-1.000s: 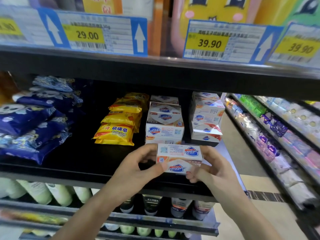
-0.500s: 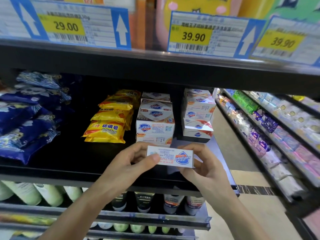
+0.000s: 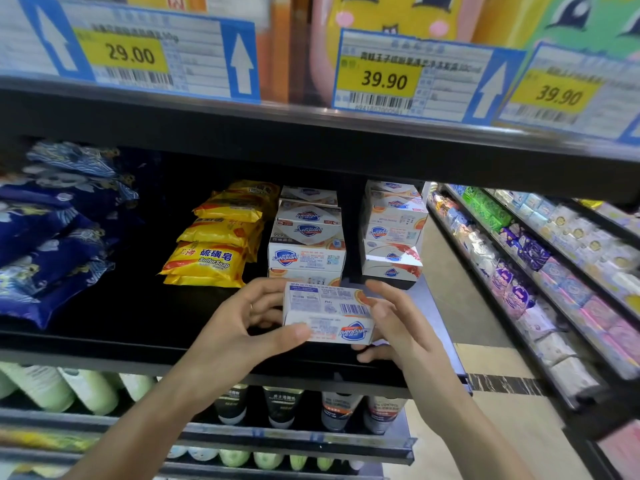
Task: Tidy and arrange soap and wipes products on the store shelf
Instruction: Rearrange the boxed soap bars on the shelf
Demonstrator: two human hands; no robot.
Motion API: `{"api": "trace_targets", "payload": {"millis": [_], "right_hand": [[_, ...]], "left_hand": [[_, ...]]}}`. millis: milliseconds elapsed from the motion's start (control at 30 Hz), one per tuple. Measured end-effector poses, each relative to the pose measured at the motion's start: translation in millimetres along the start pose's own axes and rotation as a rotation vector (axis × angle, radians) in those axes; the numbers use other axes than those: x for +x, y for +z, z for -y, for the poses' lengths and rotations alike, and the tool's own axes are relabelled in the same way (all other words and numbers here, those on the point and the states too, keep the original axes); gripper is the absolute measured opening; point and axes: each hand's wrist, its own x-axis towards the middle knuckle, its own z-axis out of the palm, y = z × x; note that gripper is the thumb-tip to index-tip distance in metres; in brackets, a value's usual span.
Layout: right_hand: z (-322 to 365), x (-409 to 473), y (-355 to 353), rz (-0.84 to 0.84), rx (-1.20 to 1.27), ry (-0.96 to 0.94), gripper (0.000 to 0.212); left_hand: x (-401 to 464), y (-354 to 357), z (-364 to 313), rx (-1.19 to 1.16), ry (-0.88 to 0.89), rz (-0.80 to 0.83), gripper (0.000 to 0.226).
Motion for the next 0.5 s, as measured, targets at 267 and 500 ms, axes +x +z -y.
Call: {"api": "trace_targets", "payload": {"millis": [267,500], "right_hand": [[2.0,6.7,-1.7,0.082,-0.035,0.139,0.054],[0.6,8.6,-6.6,0.138,-0.082,0.131,0.041]], "left_hand": [[-1.3,-6.5,1.2,0.079,0.004,0.061,0.074],[-2.0,-6.2,1.3,0.098,0.011,0.084,0.076]]}}
